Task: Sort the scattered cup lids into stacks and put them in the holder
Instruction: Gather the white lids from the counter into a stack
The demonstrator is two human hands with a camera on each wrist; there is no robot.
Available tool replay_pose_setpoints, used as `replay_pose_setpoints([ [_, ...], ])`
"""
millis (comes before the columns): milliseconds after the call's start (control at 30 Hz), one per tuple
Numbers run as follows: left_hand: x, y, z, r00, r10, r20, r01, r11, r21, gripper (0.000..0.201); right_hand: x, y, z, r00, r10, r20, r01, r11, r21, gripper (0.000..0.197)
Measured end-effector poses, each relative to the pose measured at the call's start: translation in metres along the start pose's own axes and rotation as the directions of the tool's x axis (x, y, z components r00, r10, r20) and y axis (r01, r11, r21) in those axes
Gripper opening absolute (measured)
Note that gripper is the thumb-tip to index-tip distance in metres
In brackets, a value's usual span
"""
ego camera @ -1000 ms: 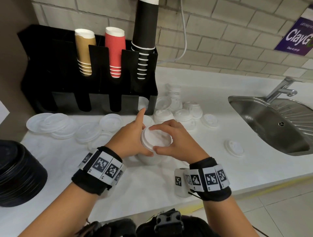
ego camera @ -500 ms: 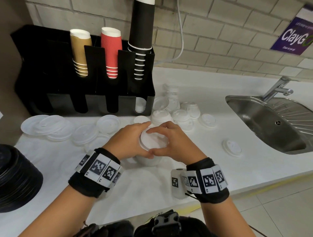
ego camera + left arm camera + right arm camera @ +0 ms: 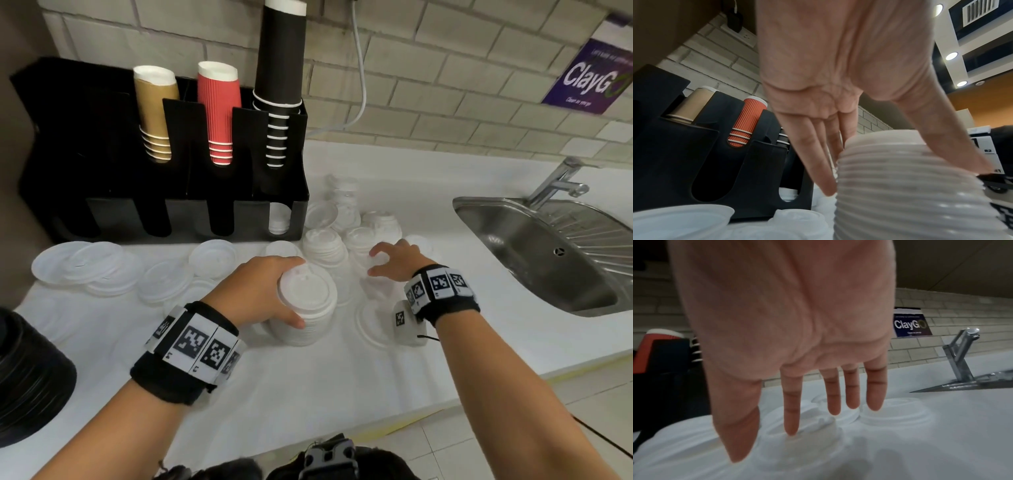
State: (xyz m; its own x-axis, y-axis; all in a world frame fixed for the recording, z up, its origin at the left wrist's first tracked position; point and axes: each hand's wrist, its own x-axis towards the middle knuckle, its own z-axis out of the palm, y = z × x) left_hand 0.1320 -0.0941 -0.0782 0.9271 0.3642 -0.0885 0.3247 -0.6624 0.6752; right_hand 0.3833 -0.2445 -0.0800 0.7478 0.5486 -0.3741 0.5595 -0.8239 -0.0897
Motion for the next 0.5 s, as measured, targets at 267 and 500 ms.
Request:
replay_pose_setpoints([
  [267,0.000,0.001,-0.001,1.000,-0.002,0.012,0.001,0.999,0.033,0.096,0.005,0.005,0.000,0.996,-0.086,0.031,0.089,0.990,-0.111,0.035],
  [500,-0.002,0.000,-0.001,1.000,-0.018,0.018,0.016,0.995,0.103,0.101,-0.012,0.021,-0.004,0.995,-0.078,-0.063,0.086,0.986,0.140,0.053],
])
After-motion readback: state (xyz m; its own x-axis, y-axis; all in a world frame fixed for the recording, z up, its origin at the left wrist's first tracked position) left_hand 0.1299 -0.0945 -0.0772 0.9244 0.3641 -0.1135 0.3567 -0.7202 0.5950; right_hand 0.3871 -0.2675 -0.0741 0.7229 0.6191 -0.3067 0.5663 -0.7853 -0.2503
